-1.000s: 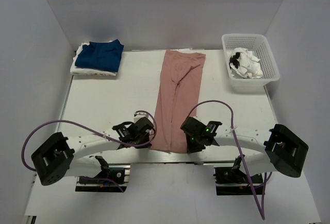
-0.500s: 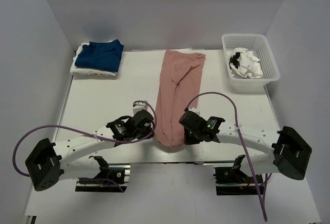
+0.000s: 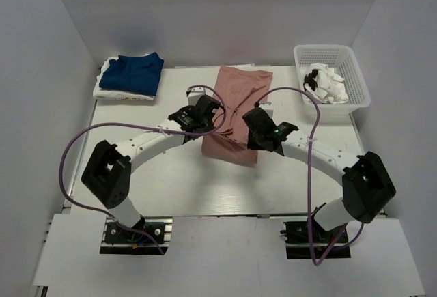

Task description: Fold and stack the t-shirts

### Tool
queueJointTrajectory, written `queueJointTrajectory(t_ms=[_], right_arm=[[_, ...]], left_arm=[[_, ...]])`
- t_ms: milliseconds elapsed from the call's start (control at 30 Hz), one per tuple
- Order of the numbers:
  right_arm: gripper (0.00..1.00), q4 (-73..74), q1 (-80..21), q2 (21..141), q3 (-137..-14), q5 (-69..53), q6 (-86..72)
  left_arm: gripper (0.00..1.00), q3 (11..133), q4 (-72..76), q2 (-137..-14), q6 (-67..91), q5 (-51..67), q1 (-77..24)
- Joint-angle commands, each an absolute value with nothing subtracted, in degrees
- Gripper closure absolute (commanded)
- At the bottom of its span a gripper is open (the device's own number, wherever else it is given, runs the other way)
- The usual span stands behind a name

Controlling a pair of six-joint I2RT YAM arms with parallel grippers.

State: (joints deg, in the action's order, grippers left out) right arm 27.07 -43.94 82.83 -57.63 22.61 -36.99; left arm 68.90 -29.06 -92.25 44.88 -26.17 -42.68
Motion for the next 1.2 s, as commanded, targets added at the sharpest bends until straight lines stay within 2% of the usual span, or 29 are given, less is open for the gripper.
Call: queueJointTrajectory(t_ms=[0,200,433,867,900,933,967,1000,1100,1167], right_arm=[[1.0,21.1,-39.65,86.03,-62.04,22.24,-32.09],[1.0,20.66,-35.07,92.81,-70.13,18.73,-28.22],[1.0,20.21,-30.15,100.28,-75.67,13.11,-26.46],[1.0,20.48,-24.87,107.84,-79.45,8.35,-28.21],[0.97,20.13,-24.44,108.28,-79.8,7.48,-28.13],[0.86,20.04,-24.17,109.41,-80.5,7.21,-28.04],[0.72,19.52,-24.0,109.77,-81.46,7.21,-27.86],[0.45,18.64,-23.47,110.12,-82.0,7.73,-27.95],[0.1,18.8,-22.85,111.01,-84.63,8.35,-27.69],[0.1,18.98,-23.11,109.96,-85.43,7.91,-24.89]], left_arm=[[1.0,74.35,-24.1,-93.95,36.94,-27.16,-40.0],[1.0,80.85,-16.45,-101.5,27.87,-22.86,-37.45],[1.0,91.03,-16.95,-111.86,24.43,-18.54,-34.55],[1.0,89.39,-9.59,-116.37,22.32,-6.59,-31.12],[0.97,89.38,-8.97,-116.37,22.32,-6.59,-31.11],[0.83,89.38,-8.96,-116.98,22.32,-5.63,-31.11],[0.6,90.17,-8.44,-116.98,22.32,-4.84,-30.59],[0.01,90.7,-7.74,-117.68,20.76,-4.31,-30.59],[0.0,95.87,-11.05,-119.34,20.74,-6.41,-29.54],[0.0,101.3,-15.53,-119.96,20.74,-6.94,-28.83]])
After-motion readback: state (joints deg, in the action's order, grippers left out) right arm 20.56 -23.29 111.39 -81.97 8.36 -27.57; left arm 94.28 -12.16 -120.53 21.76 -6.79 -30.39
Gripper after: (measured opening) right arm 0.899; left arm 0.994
